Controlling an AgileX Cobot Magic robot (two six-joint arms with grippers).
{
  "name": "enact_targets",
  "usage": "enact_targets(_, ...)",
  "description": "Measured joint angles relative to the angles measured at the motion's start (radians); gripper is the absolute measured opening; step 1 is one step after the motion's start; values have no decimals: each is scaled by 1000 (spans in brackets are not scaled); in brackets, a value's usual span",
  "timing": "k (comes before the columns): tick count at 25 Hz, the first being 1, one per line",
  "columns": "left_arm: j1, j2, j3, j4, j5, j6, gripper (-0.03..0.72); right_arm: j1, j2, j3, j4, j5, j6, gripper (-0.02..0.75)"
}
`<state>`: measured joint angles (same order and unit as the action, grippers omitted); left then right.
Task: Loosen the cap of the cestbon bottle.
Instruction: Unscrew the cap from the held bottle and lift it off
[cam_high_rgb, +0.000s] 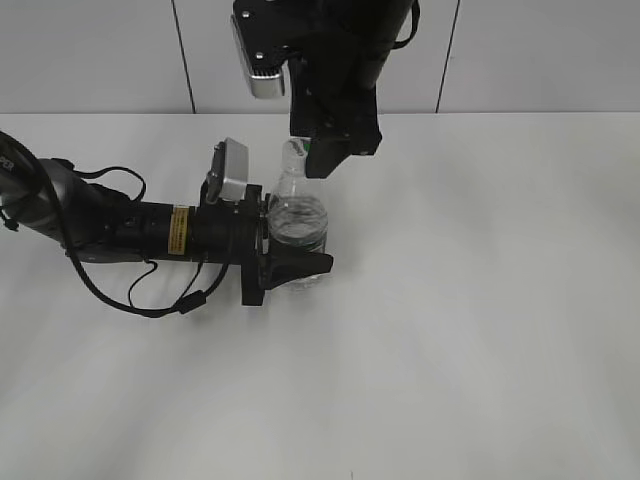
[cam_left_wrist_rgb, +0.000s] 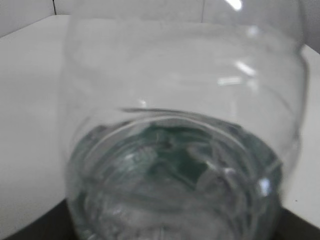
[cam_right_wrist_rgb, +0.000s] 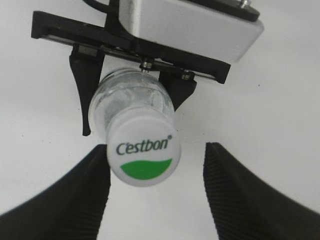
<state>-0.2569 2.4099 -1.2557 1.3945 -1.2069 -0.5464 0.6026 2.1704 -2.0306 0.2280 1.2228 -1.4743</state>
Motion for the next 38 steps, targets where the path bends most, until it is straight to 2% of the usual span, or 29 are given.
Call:
enact_targets(8, 0, 0, 0, -2, 0, 0, 410, 0, -11, 0, 30, 0, 162, 458)
enact_targets(14, 0, 0, 0, -2, 0, 0, 410, 0, -43, -12, 107, 1, 271, 459)
enact_targets(17, 0, 0, 0, -2, 0, 0, 410, 0, -49, -46, 123, 1, 384, 459)
enact_targets(24, 0, 0, 0, -2, 0, 0, 410, 0, -49, -89, 120, 1, 777, 459)
enact_targets(27, 0, 0, 0, -2, 0, 0, 410, 0, -49, -90, 118, 1, 1015, 459)
enact_targets(33, 0, 0, 0, -2, 0, 0, 410, 0, -49, -90, -9, 1, 1488, 459)
enact_targets(38, 0, 0, 0, -2, 0, 0, 410, 0, -49, -80, -57, 1, 1622, 459)
